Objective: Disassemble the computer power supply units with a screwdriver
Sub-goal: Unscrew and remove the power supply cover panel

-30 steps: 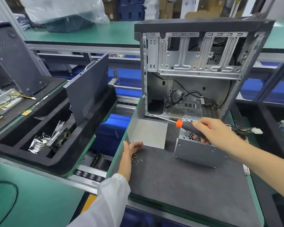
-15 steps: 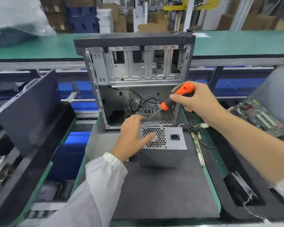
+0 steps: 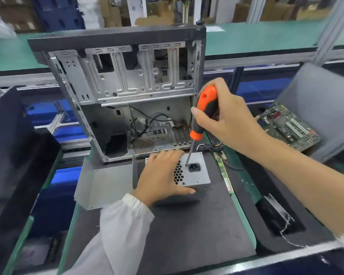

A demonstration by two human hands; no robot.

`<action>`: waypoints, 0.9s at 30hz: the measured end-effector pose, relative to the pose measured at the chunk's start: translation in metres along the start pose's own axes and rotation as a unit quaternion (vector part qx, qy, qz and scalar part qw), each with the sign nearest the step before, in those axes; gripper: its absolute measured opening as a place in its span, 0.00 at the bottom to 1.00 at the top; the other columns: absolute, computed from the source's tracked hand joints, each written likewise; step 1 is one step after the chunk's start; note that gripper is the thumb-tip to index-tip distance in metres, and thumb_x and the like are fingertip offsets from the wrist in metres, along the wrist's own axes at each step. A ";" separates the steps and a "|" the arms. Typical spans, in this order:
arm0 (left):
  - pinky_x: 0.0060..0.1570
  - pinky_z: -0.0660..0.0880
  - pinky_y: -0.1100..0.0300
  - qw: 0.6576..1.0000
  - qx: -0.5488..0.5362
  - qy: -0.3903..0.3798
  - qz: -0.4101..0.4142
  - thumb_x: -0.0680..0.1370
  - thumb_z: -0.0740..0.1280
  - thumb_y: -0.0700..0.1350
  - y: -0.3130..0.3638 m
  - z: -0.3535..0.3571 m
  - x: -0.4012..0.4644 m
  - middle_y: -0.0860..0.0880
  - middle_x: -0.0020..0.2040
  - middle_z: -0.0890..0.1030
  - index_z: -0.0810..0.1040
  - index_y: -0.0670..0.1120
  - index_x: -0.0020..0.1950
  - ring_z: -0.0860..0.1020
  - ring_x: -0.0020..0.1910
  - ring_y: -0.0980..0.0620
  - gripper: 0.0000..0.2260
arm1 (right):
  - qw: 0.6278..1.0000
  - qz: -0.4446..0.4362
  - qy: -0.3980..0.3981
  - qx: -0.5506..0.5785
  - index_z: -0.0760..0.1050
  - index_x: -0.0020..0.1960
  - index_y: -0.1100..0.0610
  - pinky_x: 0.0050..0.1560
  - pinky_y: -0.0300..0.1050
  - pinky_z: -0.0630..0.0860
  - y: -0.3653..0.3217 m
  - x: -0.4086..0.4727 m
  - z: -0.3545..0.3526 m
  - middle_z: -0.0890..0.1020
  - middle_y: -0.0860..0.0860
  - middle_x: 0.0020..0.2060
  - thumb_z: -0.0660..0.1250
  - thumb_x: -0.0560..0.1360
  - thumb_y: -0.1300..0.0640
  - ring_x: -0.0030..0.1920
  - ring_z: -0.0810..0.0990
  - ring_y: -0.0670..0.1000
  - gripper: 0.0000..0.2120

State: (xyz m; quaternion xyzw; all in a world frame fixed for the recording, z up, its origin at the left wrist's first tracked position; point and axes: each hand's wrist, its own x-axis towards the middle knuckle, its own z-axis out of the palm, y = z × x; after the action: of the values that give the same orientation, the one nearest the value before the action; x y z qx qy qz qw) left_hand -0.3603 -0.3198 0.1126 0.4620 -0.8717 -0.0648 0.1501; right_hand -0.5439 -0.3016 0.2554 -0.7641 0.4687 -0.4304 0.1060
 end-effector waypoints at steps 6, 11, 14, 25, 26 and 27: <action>0.66 0.61 0.54 1.000 0.004 0.006 -0.002 0.60 0.66 0.76 0.002 0.000 -0.004 0.57 0.65 0.72 0.63 0.53 0.72 0.69 0.65 0.53 0.47 | 1.000 -0.008 -0.016 -0.008 0.65 0.53 0.57 0.30 0.31 0.68 -0.005 0.000 0.000 0.76 0.51 0.33 0.68 0.76 0.53 0.29 0.73 0.43 0.14; 0.67 0.61 0.54 1.000 0.018 0.004 -0.006 0.60 0.66 0.76 0.004 -0.001 -0.005 0.57 0.66 0.71 0.62 0.53 0.73 0.69 0.66 0.53 0.47 | 1.000 -0.001 -0.020 -0.015 0.64 0.53 0.55 0.31 0.29 0.67 -0.008 -0.003 -0.002 0.76 0.50 0.33 0.68 0.76 0.53 0.29 0.73 0.42 0.13; 0.68 0.59 0.55 1.000 0.016 0.003 -0.008 0.61 0.67 0.76 0.005 -0.001 -0.006 0.56 0.67 0.71 0.62 0.53 0.74 0.68 0.67 0.53 0.48 | 1.000 0.000 -0.020 -0.012 0.64 0.53 0.55 0.30 0.29 0.67 -0.009 -0.004 -0.003 0.75 0.50 0.33 0.68 0.76 0.53 0.29 0.72 0.42 0.13; 0.68 0.57 0.56 1.000 0.014 0.001 -0.009 0.61 0.68 0.75 0.008 -0.004 -0.007 0.57 0.69 0.70 0.62 0.52 0.74 0.67 0.68 0.54 0.48 | 1.000 0.004 -0.024 -0.013 0.64 0.53 0.55 0.31 0.30 0.68 -0.007 -0.005 -0.005 0.75 0.50 0.33 0.67 0.77 0.52 0.29 0.73 0.42 0.13; 0.68 0.57 0.56 1.000 0.015 -0.001 -0.010 0.61 0.68 0.75 0.008 -0.004 -0.008 0.57 0.69 0.70 0.62 0.52 0.74 0.67 0.68 0.54 0.48 | 1.000 0.006 -0.024 -0.012 0.64 0.53 0.54 0.31 0.29 0.68 -0.007 -0.005 -0.005 0.75 0.49 0.33 0.67 0.77 0.52 0.29 0.73 0.41 0.13; 0.68 0.57 0.56 1.000 0.015 -0.001 -0.011 0.61 0.68 0.75 0.008 -0.004 -0.008 0.57 0.69 0.70 0.62 0.52 0.74 0.67 0.68 0.54 0.48 | 1.000 0.008 -0.024 -0.012 0.64 0.53 0.54 0.31 0.29 0.68 -0.007 -0.005 -0.004 0.74 0.49 0.33 0.67 0.77 0.52 0.29 0.73 0.41 0.13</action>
State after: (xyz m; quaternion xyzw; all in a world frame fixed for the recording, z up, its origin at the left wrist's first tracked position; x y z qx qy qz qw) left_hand -0.3613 -0.3089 0.1173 0.4737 -0.8676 -0.0540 0.1412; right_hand -0.5438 -0.2932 0.2594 -0.7716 0.4772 -0.4056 0.1116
